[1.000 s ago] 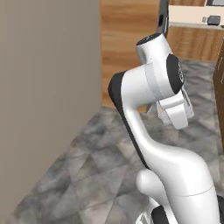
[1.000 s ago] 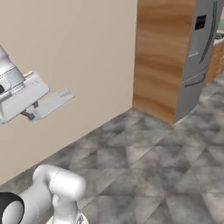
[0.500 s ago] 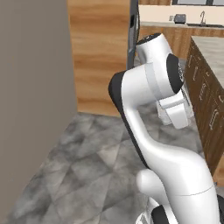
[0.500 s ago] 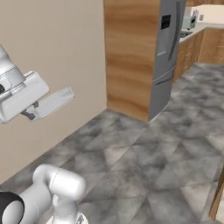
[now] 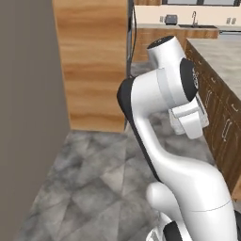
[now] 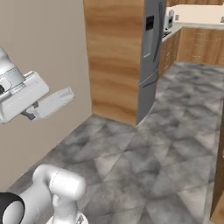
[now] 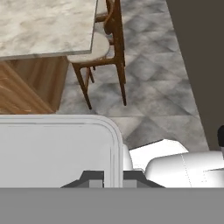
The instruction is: Retrieve the tupperware from the cabinet, then place the raw meat into the tupperware to avoid contamination.
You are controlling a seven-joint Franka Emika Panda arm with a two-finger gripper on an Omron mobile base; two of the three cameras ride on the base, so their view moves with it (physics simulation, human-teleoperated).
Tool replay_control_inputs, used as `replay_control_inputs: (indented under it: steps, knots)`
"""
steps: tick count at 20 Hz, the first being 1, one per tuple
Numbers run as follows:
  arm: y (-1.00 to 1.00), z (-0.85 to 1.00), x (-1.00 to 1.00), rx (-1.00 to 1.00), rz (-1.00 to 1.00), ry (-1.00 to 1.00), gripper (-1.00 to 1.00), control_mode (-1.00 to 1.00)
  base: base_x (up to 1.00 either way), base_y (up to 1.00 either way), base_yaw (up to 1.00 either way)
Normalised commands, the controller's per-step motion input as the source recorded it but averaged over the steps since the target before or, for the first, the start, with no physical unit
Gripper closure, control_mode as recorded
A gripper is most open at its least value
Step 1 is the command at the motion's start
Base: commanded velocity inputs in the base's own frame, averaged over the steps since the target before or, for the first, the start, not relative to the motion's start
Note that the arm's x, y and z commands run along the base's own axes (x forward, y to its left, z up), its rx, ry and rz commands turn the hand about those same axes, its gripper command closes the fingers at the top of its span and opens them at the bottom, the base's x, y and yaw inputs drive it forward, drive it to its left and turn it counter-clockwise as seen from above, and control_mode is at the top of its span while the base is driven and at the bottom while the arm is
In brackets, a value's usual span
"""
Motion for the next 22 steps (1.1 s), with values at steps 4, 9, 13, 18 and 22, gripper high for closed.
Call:
replay_control_inputs:
  steps: [4, 9, 13, 18, 22]
  knots:
    - [0.0, 0.0, 0.0, 0.0, 0.0, 0.0, 1.0, 1.0, 0.75, 0.41, -0.26]
    - [0.0, 0.0, 0.0, 0.0, 0.0, 0.0, 1.0, 1.0, 0.49, 0.0, -0.33]
    - [0.0, 0.0, 0.0, 0.0, 0.0, 0.0, 1.0, 1.0, 0.03, 0.0, -0.5]
    - [0.0, 0.0, 0.0, 0.0, 0.0, 0.0, 1.0, 1.0, 0.07, 0.0, -0.49]
    - [0.0, 0.0, 0.0, 0.0, 0.0, 0.0, 1.0, 1.0, 0.07, 0.0, -0.48]
